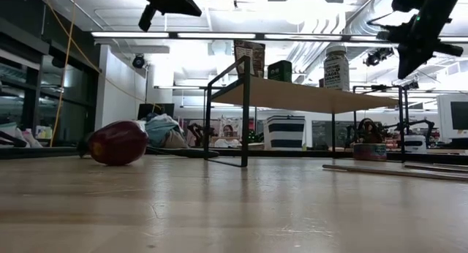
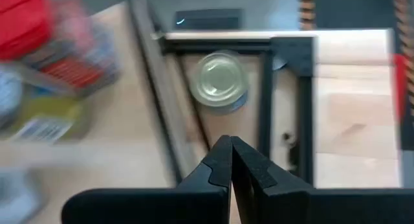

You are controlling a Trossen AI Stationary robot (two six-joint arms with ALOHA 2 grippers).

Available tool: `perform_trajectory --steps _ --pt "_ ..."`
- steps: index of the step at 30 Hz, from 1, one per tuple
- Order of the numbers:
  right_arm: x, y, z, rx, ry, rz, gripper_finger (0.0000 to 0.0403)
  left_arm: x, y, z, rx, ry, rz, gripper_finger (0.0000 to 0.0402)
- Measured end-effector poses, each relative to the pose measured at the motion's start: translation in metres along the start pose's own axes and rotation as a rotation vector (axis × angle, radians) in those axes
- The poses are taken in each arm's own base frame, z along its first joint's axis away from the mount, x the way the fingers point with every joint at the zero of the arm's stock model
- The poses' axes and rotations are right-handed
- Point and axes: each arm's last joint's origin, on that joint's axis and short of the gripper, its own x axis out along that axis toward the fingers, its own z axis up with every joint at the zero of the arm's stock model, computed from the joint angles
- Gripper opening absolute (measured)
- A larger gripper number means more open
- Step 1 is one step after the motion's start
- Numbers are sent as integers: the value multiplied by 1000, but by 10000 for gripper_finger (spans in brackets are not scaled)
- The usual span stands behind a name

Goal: Shelf spices
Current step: Move the shelf to the center of the table

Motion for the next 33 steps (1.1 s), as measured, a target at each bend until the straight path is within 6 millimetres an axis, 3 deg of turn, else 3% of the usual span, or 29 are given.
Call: perform_trajectory --steps 4,12,23,33 --pt "14 2 1 52 -21 75 0 0 -1 -3 19 9 11 0" --pt "40 0 -17 67 68 67 0 -5 4 -17 61 103 96 0" --pt "23 4 -34 38 79 196 0 -31 15 -53 113 307 322 0" --pt "14 15 -48 11 135 275 0 -62 15 -74 115 304 423 0"
